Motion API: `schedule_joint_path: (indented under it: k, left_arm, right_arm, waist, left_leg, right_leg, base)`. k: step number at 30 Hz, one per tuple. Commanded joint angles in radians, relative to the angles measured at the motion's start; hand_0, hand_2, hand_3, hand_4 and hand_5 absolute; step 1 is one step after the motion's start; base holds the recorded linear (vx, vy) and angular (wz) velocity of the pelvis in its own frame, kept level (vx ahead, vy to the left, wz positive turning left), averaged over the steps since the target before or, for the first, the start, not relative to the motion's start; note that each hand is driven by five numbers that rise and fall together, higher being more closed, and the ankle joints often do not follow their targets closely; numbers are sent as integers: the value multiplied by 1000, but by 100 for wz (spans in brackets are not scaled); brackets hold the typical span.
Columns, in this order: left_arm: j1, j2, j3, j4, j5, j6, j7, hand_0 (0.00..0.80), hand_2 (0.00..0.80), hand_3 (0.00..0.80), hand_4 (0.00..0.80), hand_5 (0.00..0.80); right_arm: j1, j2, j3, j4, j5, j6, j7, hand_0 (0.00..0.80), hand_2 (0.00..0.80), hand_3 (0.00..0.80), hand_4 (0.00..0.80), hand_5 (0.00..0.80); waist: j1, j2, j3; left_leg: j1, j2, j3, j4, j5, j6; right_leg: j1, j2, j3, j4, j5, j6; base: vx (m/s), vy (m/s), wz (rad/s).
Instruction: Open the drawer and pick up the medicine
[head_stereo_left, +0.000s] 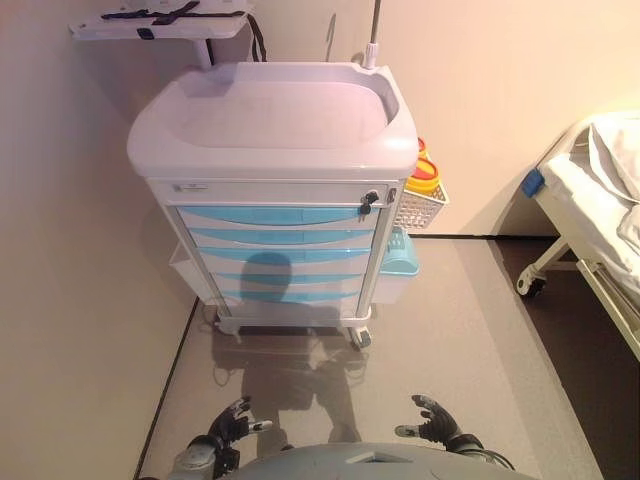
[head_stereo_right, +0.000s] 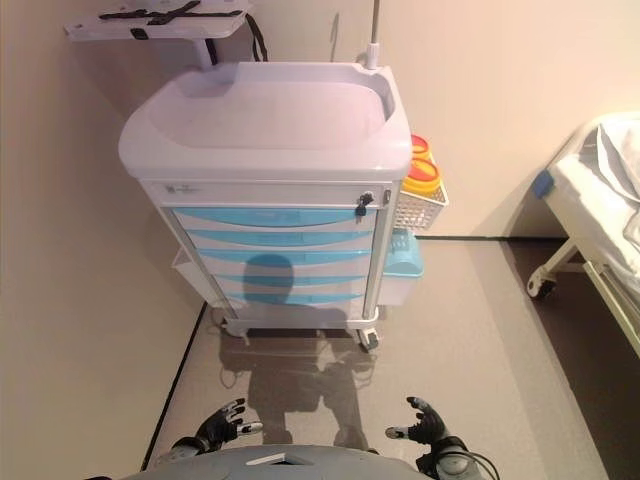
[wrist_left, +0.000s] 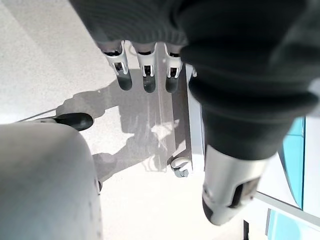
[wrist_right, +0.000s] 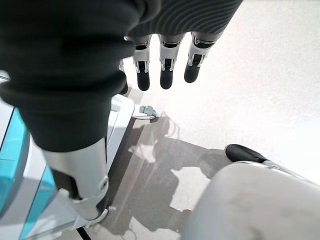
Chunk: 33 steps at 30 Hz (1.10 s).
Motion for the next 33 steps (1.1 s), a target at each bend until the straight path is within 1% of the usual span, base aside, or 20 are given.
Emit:
schedule_joint_path:
  k: [1, 3, 7, 10, 14, 20, 22, 25, 27, 30, 33]
  left_arm:
    - [-52, -17, 39, 55, -47, -10, -26, 0, 0, 0, 0, 0]
    - [-59, -13, 43, 50, -69, -12, -38, 0, 0, 0, 0, 0]
    - [-92, -4, 50, 24, -163, -15, -46, 0, 0, 0, 0, 0]
    - [-139, 2, 58, -1, -267, -21, -48, 0, 0, 0, 0, 0]
    - [-230, 2, 77, -47, -411, -25, -72, 0, 0, 0, 0, 0]
    - [-346, 8, 89, -133, -581, -83, -83, 0, 0, 0, 0, 0]
    - [-391, 25, 96, -160, -641, -94, -95, 0, 0, 0, 0, 0]
    - [-486, 82, 118, -190, -747, -102, -118, 0, 0, 0, 0, 0]
    - [-562, 128, 133, -214, -836, -91, -136, 0, 0, 0, 0, 0]
    - [-666, 185, 155, -236, -958, -97, -189, 0, 0, 0, 0, 0]
    - [-737, 221, 170, -257, -1058, -111, -255, 0, 0, 0, 0, 0]
  right_arm:
    - [-67, 10, 13, 19, 0, -42, -9, 0, 0, 0, 0, 0]
    - [-64, 7, 13, 11, 2, -42, -11, 0, 0, 0, 0, 0]
    - [-66, -8, 23, -18, 13, -40, -12, 0, 0, 0, 0, 0]
    - [-86, -24, 42, -48, 30, -39, -17, 0, 0, 0, 0, 0]
    - [-133, -42, 67, -85, 69, -42, -33, 0, 0, 0, 0, 0]
    - [-190, -58, 98, -135, 108, -32, -53, 0, 0, 0, 0, 0]
    - [-202, -61, 110, -143, 118, -35, -58, 0, 0, 0, 0, 0]
    - [-224, -63, 132, -161, 147, -31, -61, 0, 0, 0, 0, 0]
    - [-230, -61, 146, -170, 163, -36, -61, 0, 0, 0, 0, 0]
    - [-230, -55, 168, -173, 175, -50, -67, 0, 0, 0, 0, 0]
    - [-222, -48, 184, -180, 181, -59, -75, 0, 0, 0, 0, 0]
  waist:
    - [-5, -16, 65]
    - [-10, -13, 74]
    - [-27, -7, 103]
    - [-41, -6, 141]
    - [-60, -11, 220]
    - [-87, -27, 300]
    - [-96, -39, 321]
    - [-111, -68, 356]
    - [-121, -92, 376]
    - [-133, -118, 399]
    - [-140, -138, 412]
  left_leg:
    - [21, -53, 25, 17, -117, 47]
    - [15, -55, 25, 20, -118, 50]
    - [-15, -56, 33, 45, -126, 56]
    - [-69, -58, 45, 96, -136, 66]
    - [-145, -62, 63, 163, -146, 74]
    - [-253, -66, 107, 256, -164, 79]
    - [-294, -63, 123, 300, -179, 82]
    - [-360, -53, 144, 375, -210, 87]
    - [-405, -46, 156, 421, -230, 90]
    - [-454, -35, 170, 467, -253, 92]
    - [-484, -29, 176, 501, -272, 91]
  right_leg:
    - [-22, -16, -15, 57, -13, 55]
    - [-33, -16, -9, 64, -14, 54]
    - [-73, -20, 10, 88, -17, 51]
    - [-135, -22, 32, 130, -19, 44]
    - [-212, -20, 73, 177, -13, 41]
    - [-298, -17, 143, 193, 14, 49]
    - [-331, -19, 159, 199, 26, 52]
    - [-381, -13, 183, 214, 39, 53]
    - [-415, -7, 199, 222, 48, 52]
    - [-452, 2, 212, 228, 56, 50]
    - [-473, 4, 213, 229, 61, 50]
  base:
    - [91, 37, -4]
    - [73, 43, -3]
    - [49, 63, -6]
    - [-30, 59, -23]
    - [-97, 45, -23]
    - [-88, 37, -26]
    - [-98, 0, -27]
    - [-97, -31, -27]
    - [-94, -46, -19]
    - [-81, -42, -19]
    - [-39, -34, -7]
